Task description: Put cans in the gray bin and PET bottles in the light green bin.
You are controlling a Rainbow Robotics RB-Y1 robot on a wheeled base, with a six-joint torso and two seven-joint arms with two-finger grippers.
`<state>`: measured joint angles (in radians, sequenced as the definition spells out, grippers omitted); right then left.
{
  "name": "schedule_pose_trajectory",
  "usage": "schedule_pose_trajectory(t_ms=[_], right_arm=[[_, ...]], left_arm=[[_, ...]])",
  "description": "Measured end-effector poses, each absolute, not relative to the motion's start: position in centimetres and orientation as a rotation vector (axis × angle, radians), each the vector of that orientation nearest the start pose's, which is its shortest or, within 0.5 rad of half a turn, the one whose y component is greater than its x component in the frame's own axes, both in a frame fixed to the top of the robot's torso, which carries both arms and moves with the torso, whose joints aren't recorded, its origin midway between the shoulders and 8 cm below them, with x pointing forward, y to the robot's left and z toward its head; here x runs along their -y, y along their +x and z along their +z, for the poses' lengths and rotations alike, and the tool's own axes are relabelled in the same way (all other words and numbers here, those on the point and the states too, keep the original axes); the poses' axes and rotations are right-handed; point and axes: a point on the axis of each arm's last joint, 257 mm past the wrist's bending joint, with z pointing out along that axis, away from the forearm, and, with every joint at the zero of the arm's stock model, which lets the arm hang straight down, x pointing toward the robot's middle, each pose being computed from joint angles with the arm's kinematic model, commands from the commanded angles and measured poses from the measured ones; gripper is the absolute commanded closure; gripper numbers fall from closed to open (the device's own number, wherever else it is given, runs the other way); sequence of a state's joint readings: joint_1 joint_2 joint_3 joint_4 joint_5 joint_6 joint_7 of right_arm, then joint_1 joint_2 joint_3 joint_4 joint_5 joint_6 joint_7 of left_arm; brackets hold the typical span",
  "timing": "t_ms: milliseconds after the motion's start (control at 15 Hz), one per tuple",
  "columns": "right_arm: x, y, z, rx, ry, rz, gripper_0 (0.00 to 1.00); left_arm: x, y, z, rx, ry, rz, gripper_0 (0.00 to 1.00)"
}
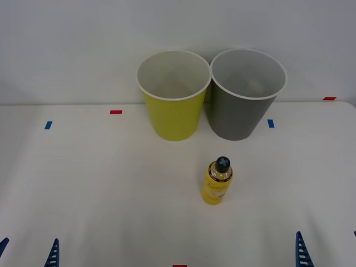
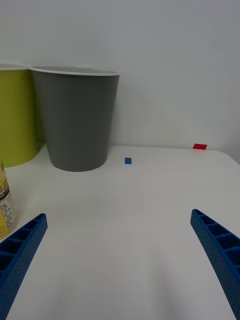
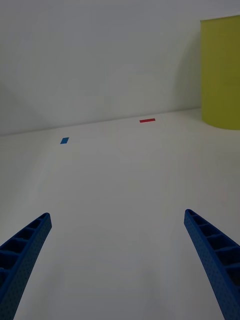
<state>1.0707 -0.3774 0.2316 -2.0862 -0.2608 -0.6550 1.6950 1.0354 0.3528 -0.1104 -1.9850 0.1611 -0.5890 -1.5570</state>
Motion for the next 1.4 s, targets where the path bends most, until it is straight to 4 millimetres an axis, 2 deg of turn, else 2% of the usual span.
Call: schedule_pose_trajectory(t_ms=[1400], right_arm=[[27.78,22.55,-21.79,-1.502,-0.038,-0.061,0.00]], left_arm=[[-31.84,22.45,-25.82,-1.603,0.058,0.117,0.09]])
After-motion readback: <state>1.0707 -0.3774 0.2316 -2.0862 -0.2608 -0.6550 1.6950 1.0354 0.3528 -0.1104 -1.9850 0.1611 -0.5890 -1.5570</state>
